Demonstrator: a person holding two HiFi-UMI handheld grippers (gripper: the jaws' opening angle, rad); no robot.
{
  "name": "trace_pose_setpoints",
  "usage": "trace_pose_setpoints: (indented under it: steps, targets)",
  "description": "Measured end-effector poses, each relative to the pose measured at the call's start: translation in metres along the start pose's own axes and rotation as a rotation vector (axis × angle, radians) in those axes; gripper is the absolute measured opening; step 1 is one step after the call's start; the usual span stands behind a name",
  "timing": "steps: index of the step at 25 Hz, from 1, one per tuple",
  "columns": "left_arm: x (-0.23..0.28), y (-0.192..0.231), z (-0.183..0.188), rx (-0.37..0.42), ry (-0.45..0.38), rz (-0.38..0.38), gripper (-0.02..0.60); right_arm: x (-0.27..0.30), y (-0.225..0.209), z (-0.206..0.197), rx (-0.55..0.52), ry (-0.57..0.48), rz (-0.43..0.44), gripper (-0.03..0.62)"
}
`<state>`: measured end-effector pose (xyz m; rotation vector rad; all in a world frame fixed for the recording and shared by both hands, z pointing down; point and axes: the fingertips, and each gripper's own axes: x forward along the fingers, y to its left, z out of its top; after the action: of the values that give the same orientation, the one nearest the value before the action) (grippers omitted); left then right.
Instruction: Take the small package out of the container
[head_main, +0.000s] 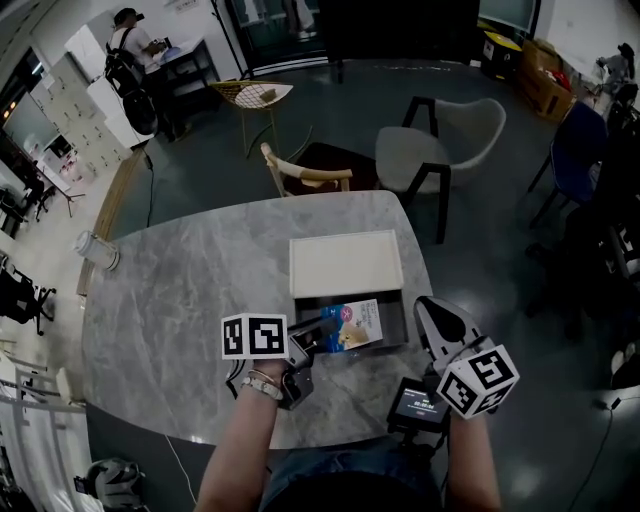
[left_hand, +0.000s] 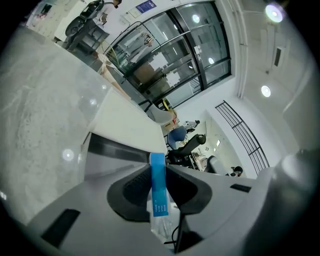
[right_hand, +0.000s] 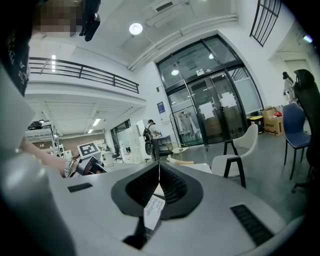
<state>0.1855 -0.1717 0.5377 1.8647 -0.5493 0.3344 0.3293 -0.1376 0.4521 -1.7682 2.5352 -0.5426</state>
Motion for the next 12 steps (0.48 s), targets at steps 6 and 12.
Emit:
trace_pose_setpoints:
  steps: [6, 12]
  targets:
    - [-0.046, 0.017, 0.003, -0.007, -0.047, -0.02, 0.094, 0.012, 0.037, -0.005, 0.001, 0.018, -0.005, 0.026]
    - [-0.106, 0.039, 0.004, -0.031, -0.111, -0.043, 0.094, 0.036, 0.101, -0.004, -0.049, 0.047, 0.055, 0.026]
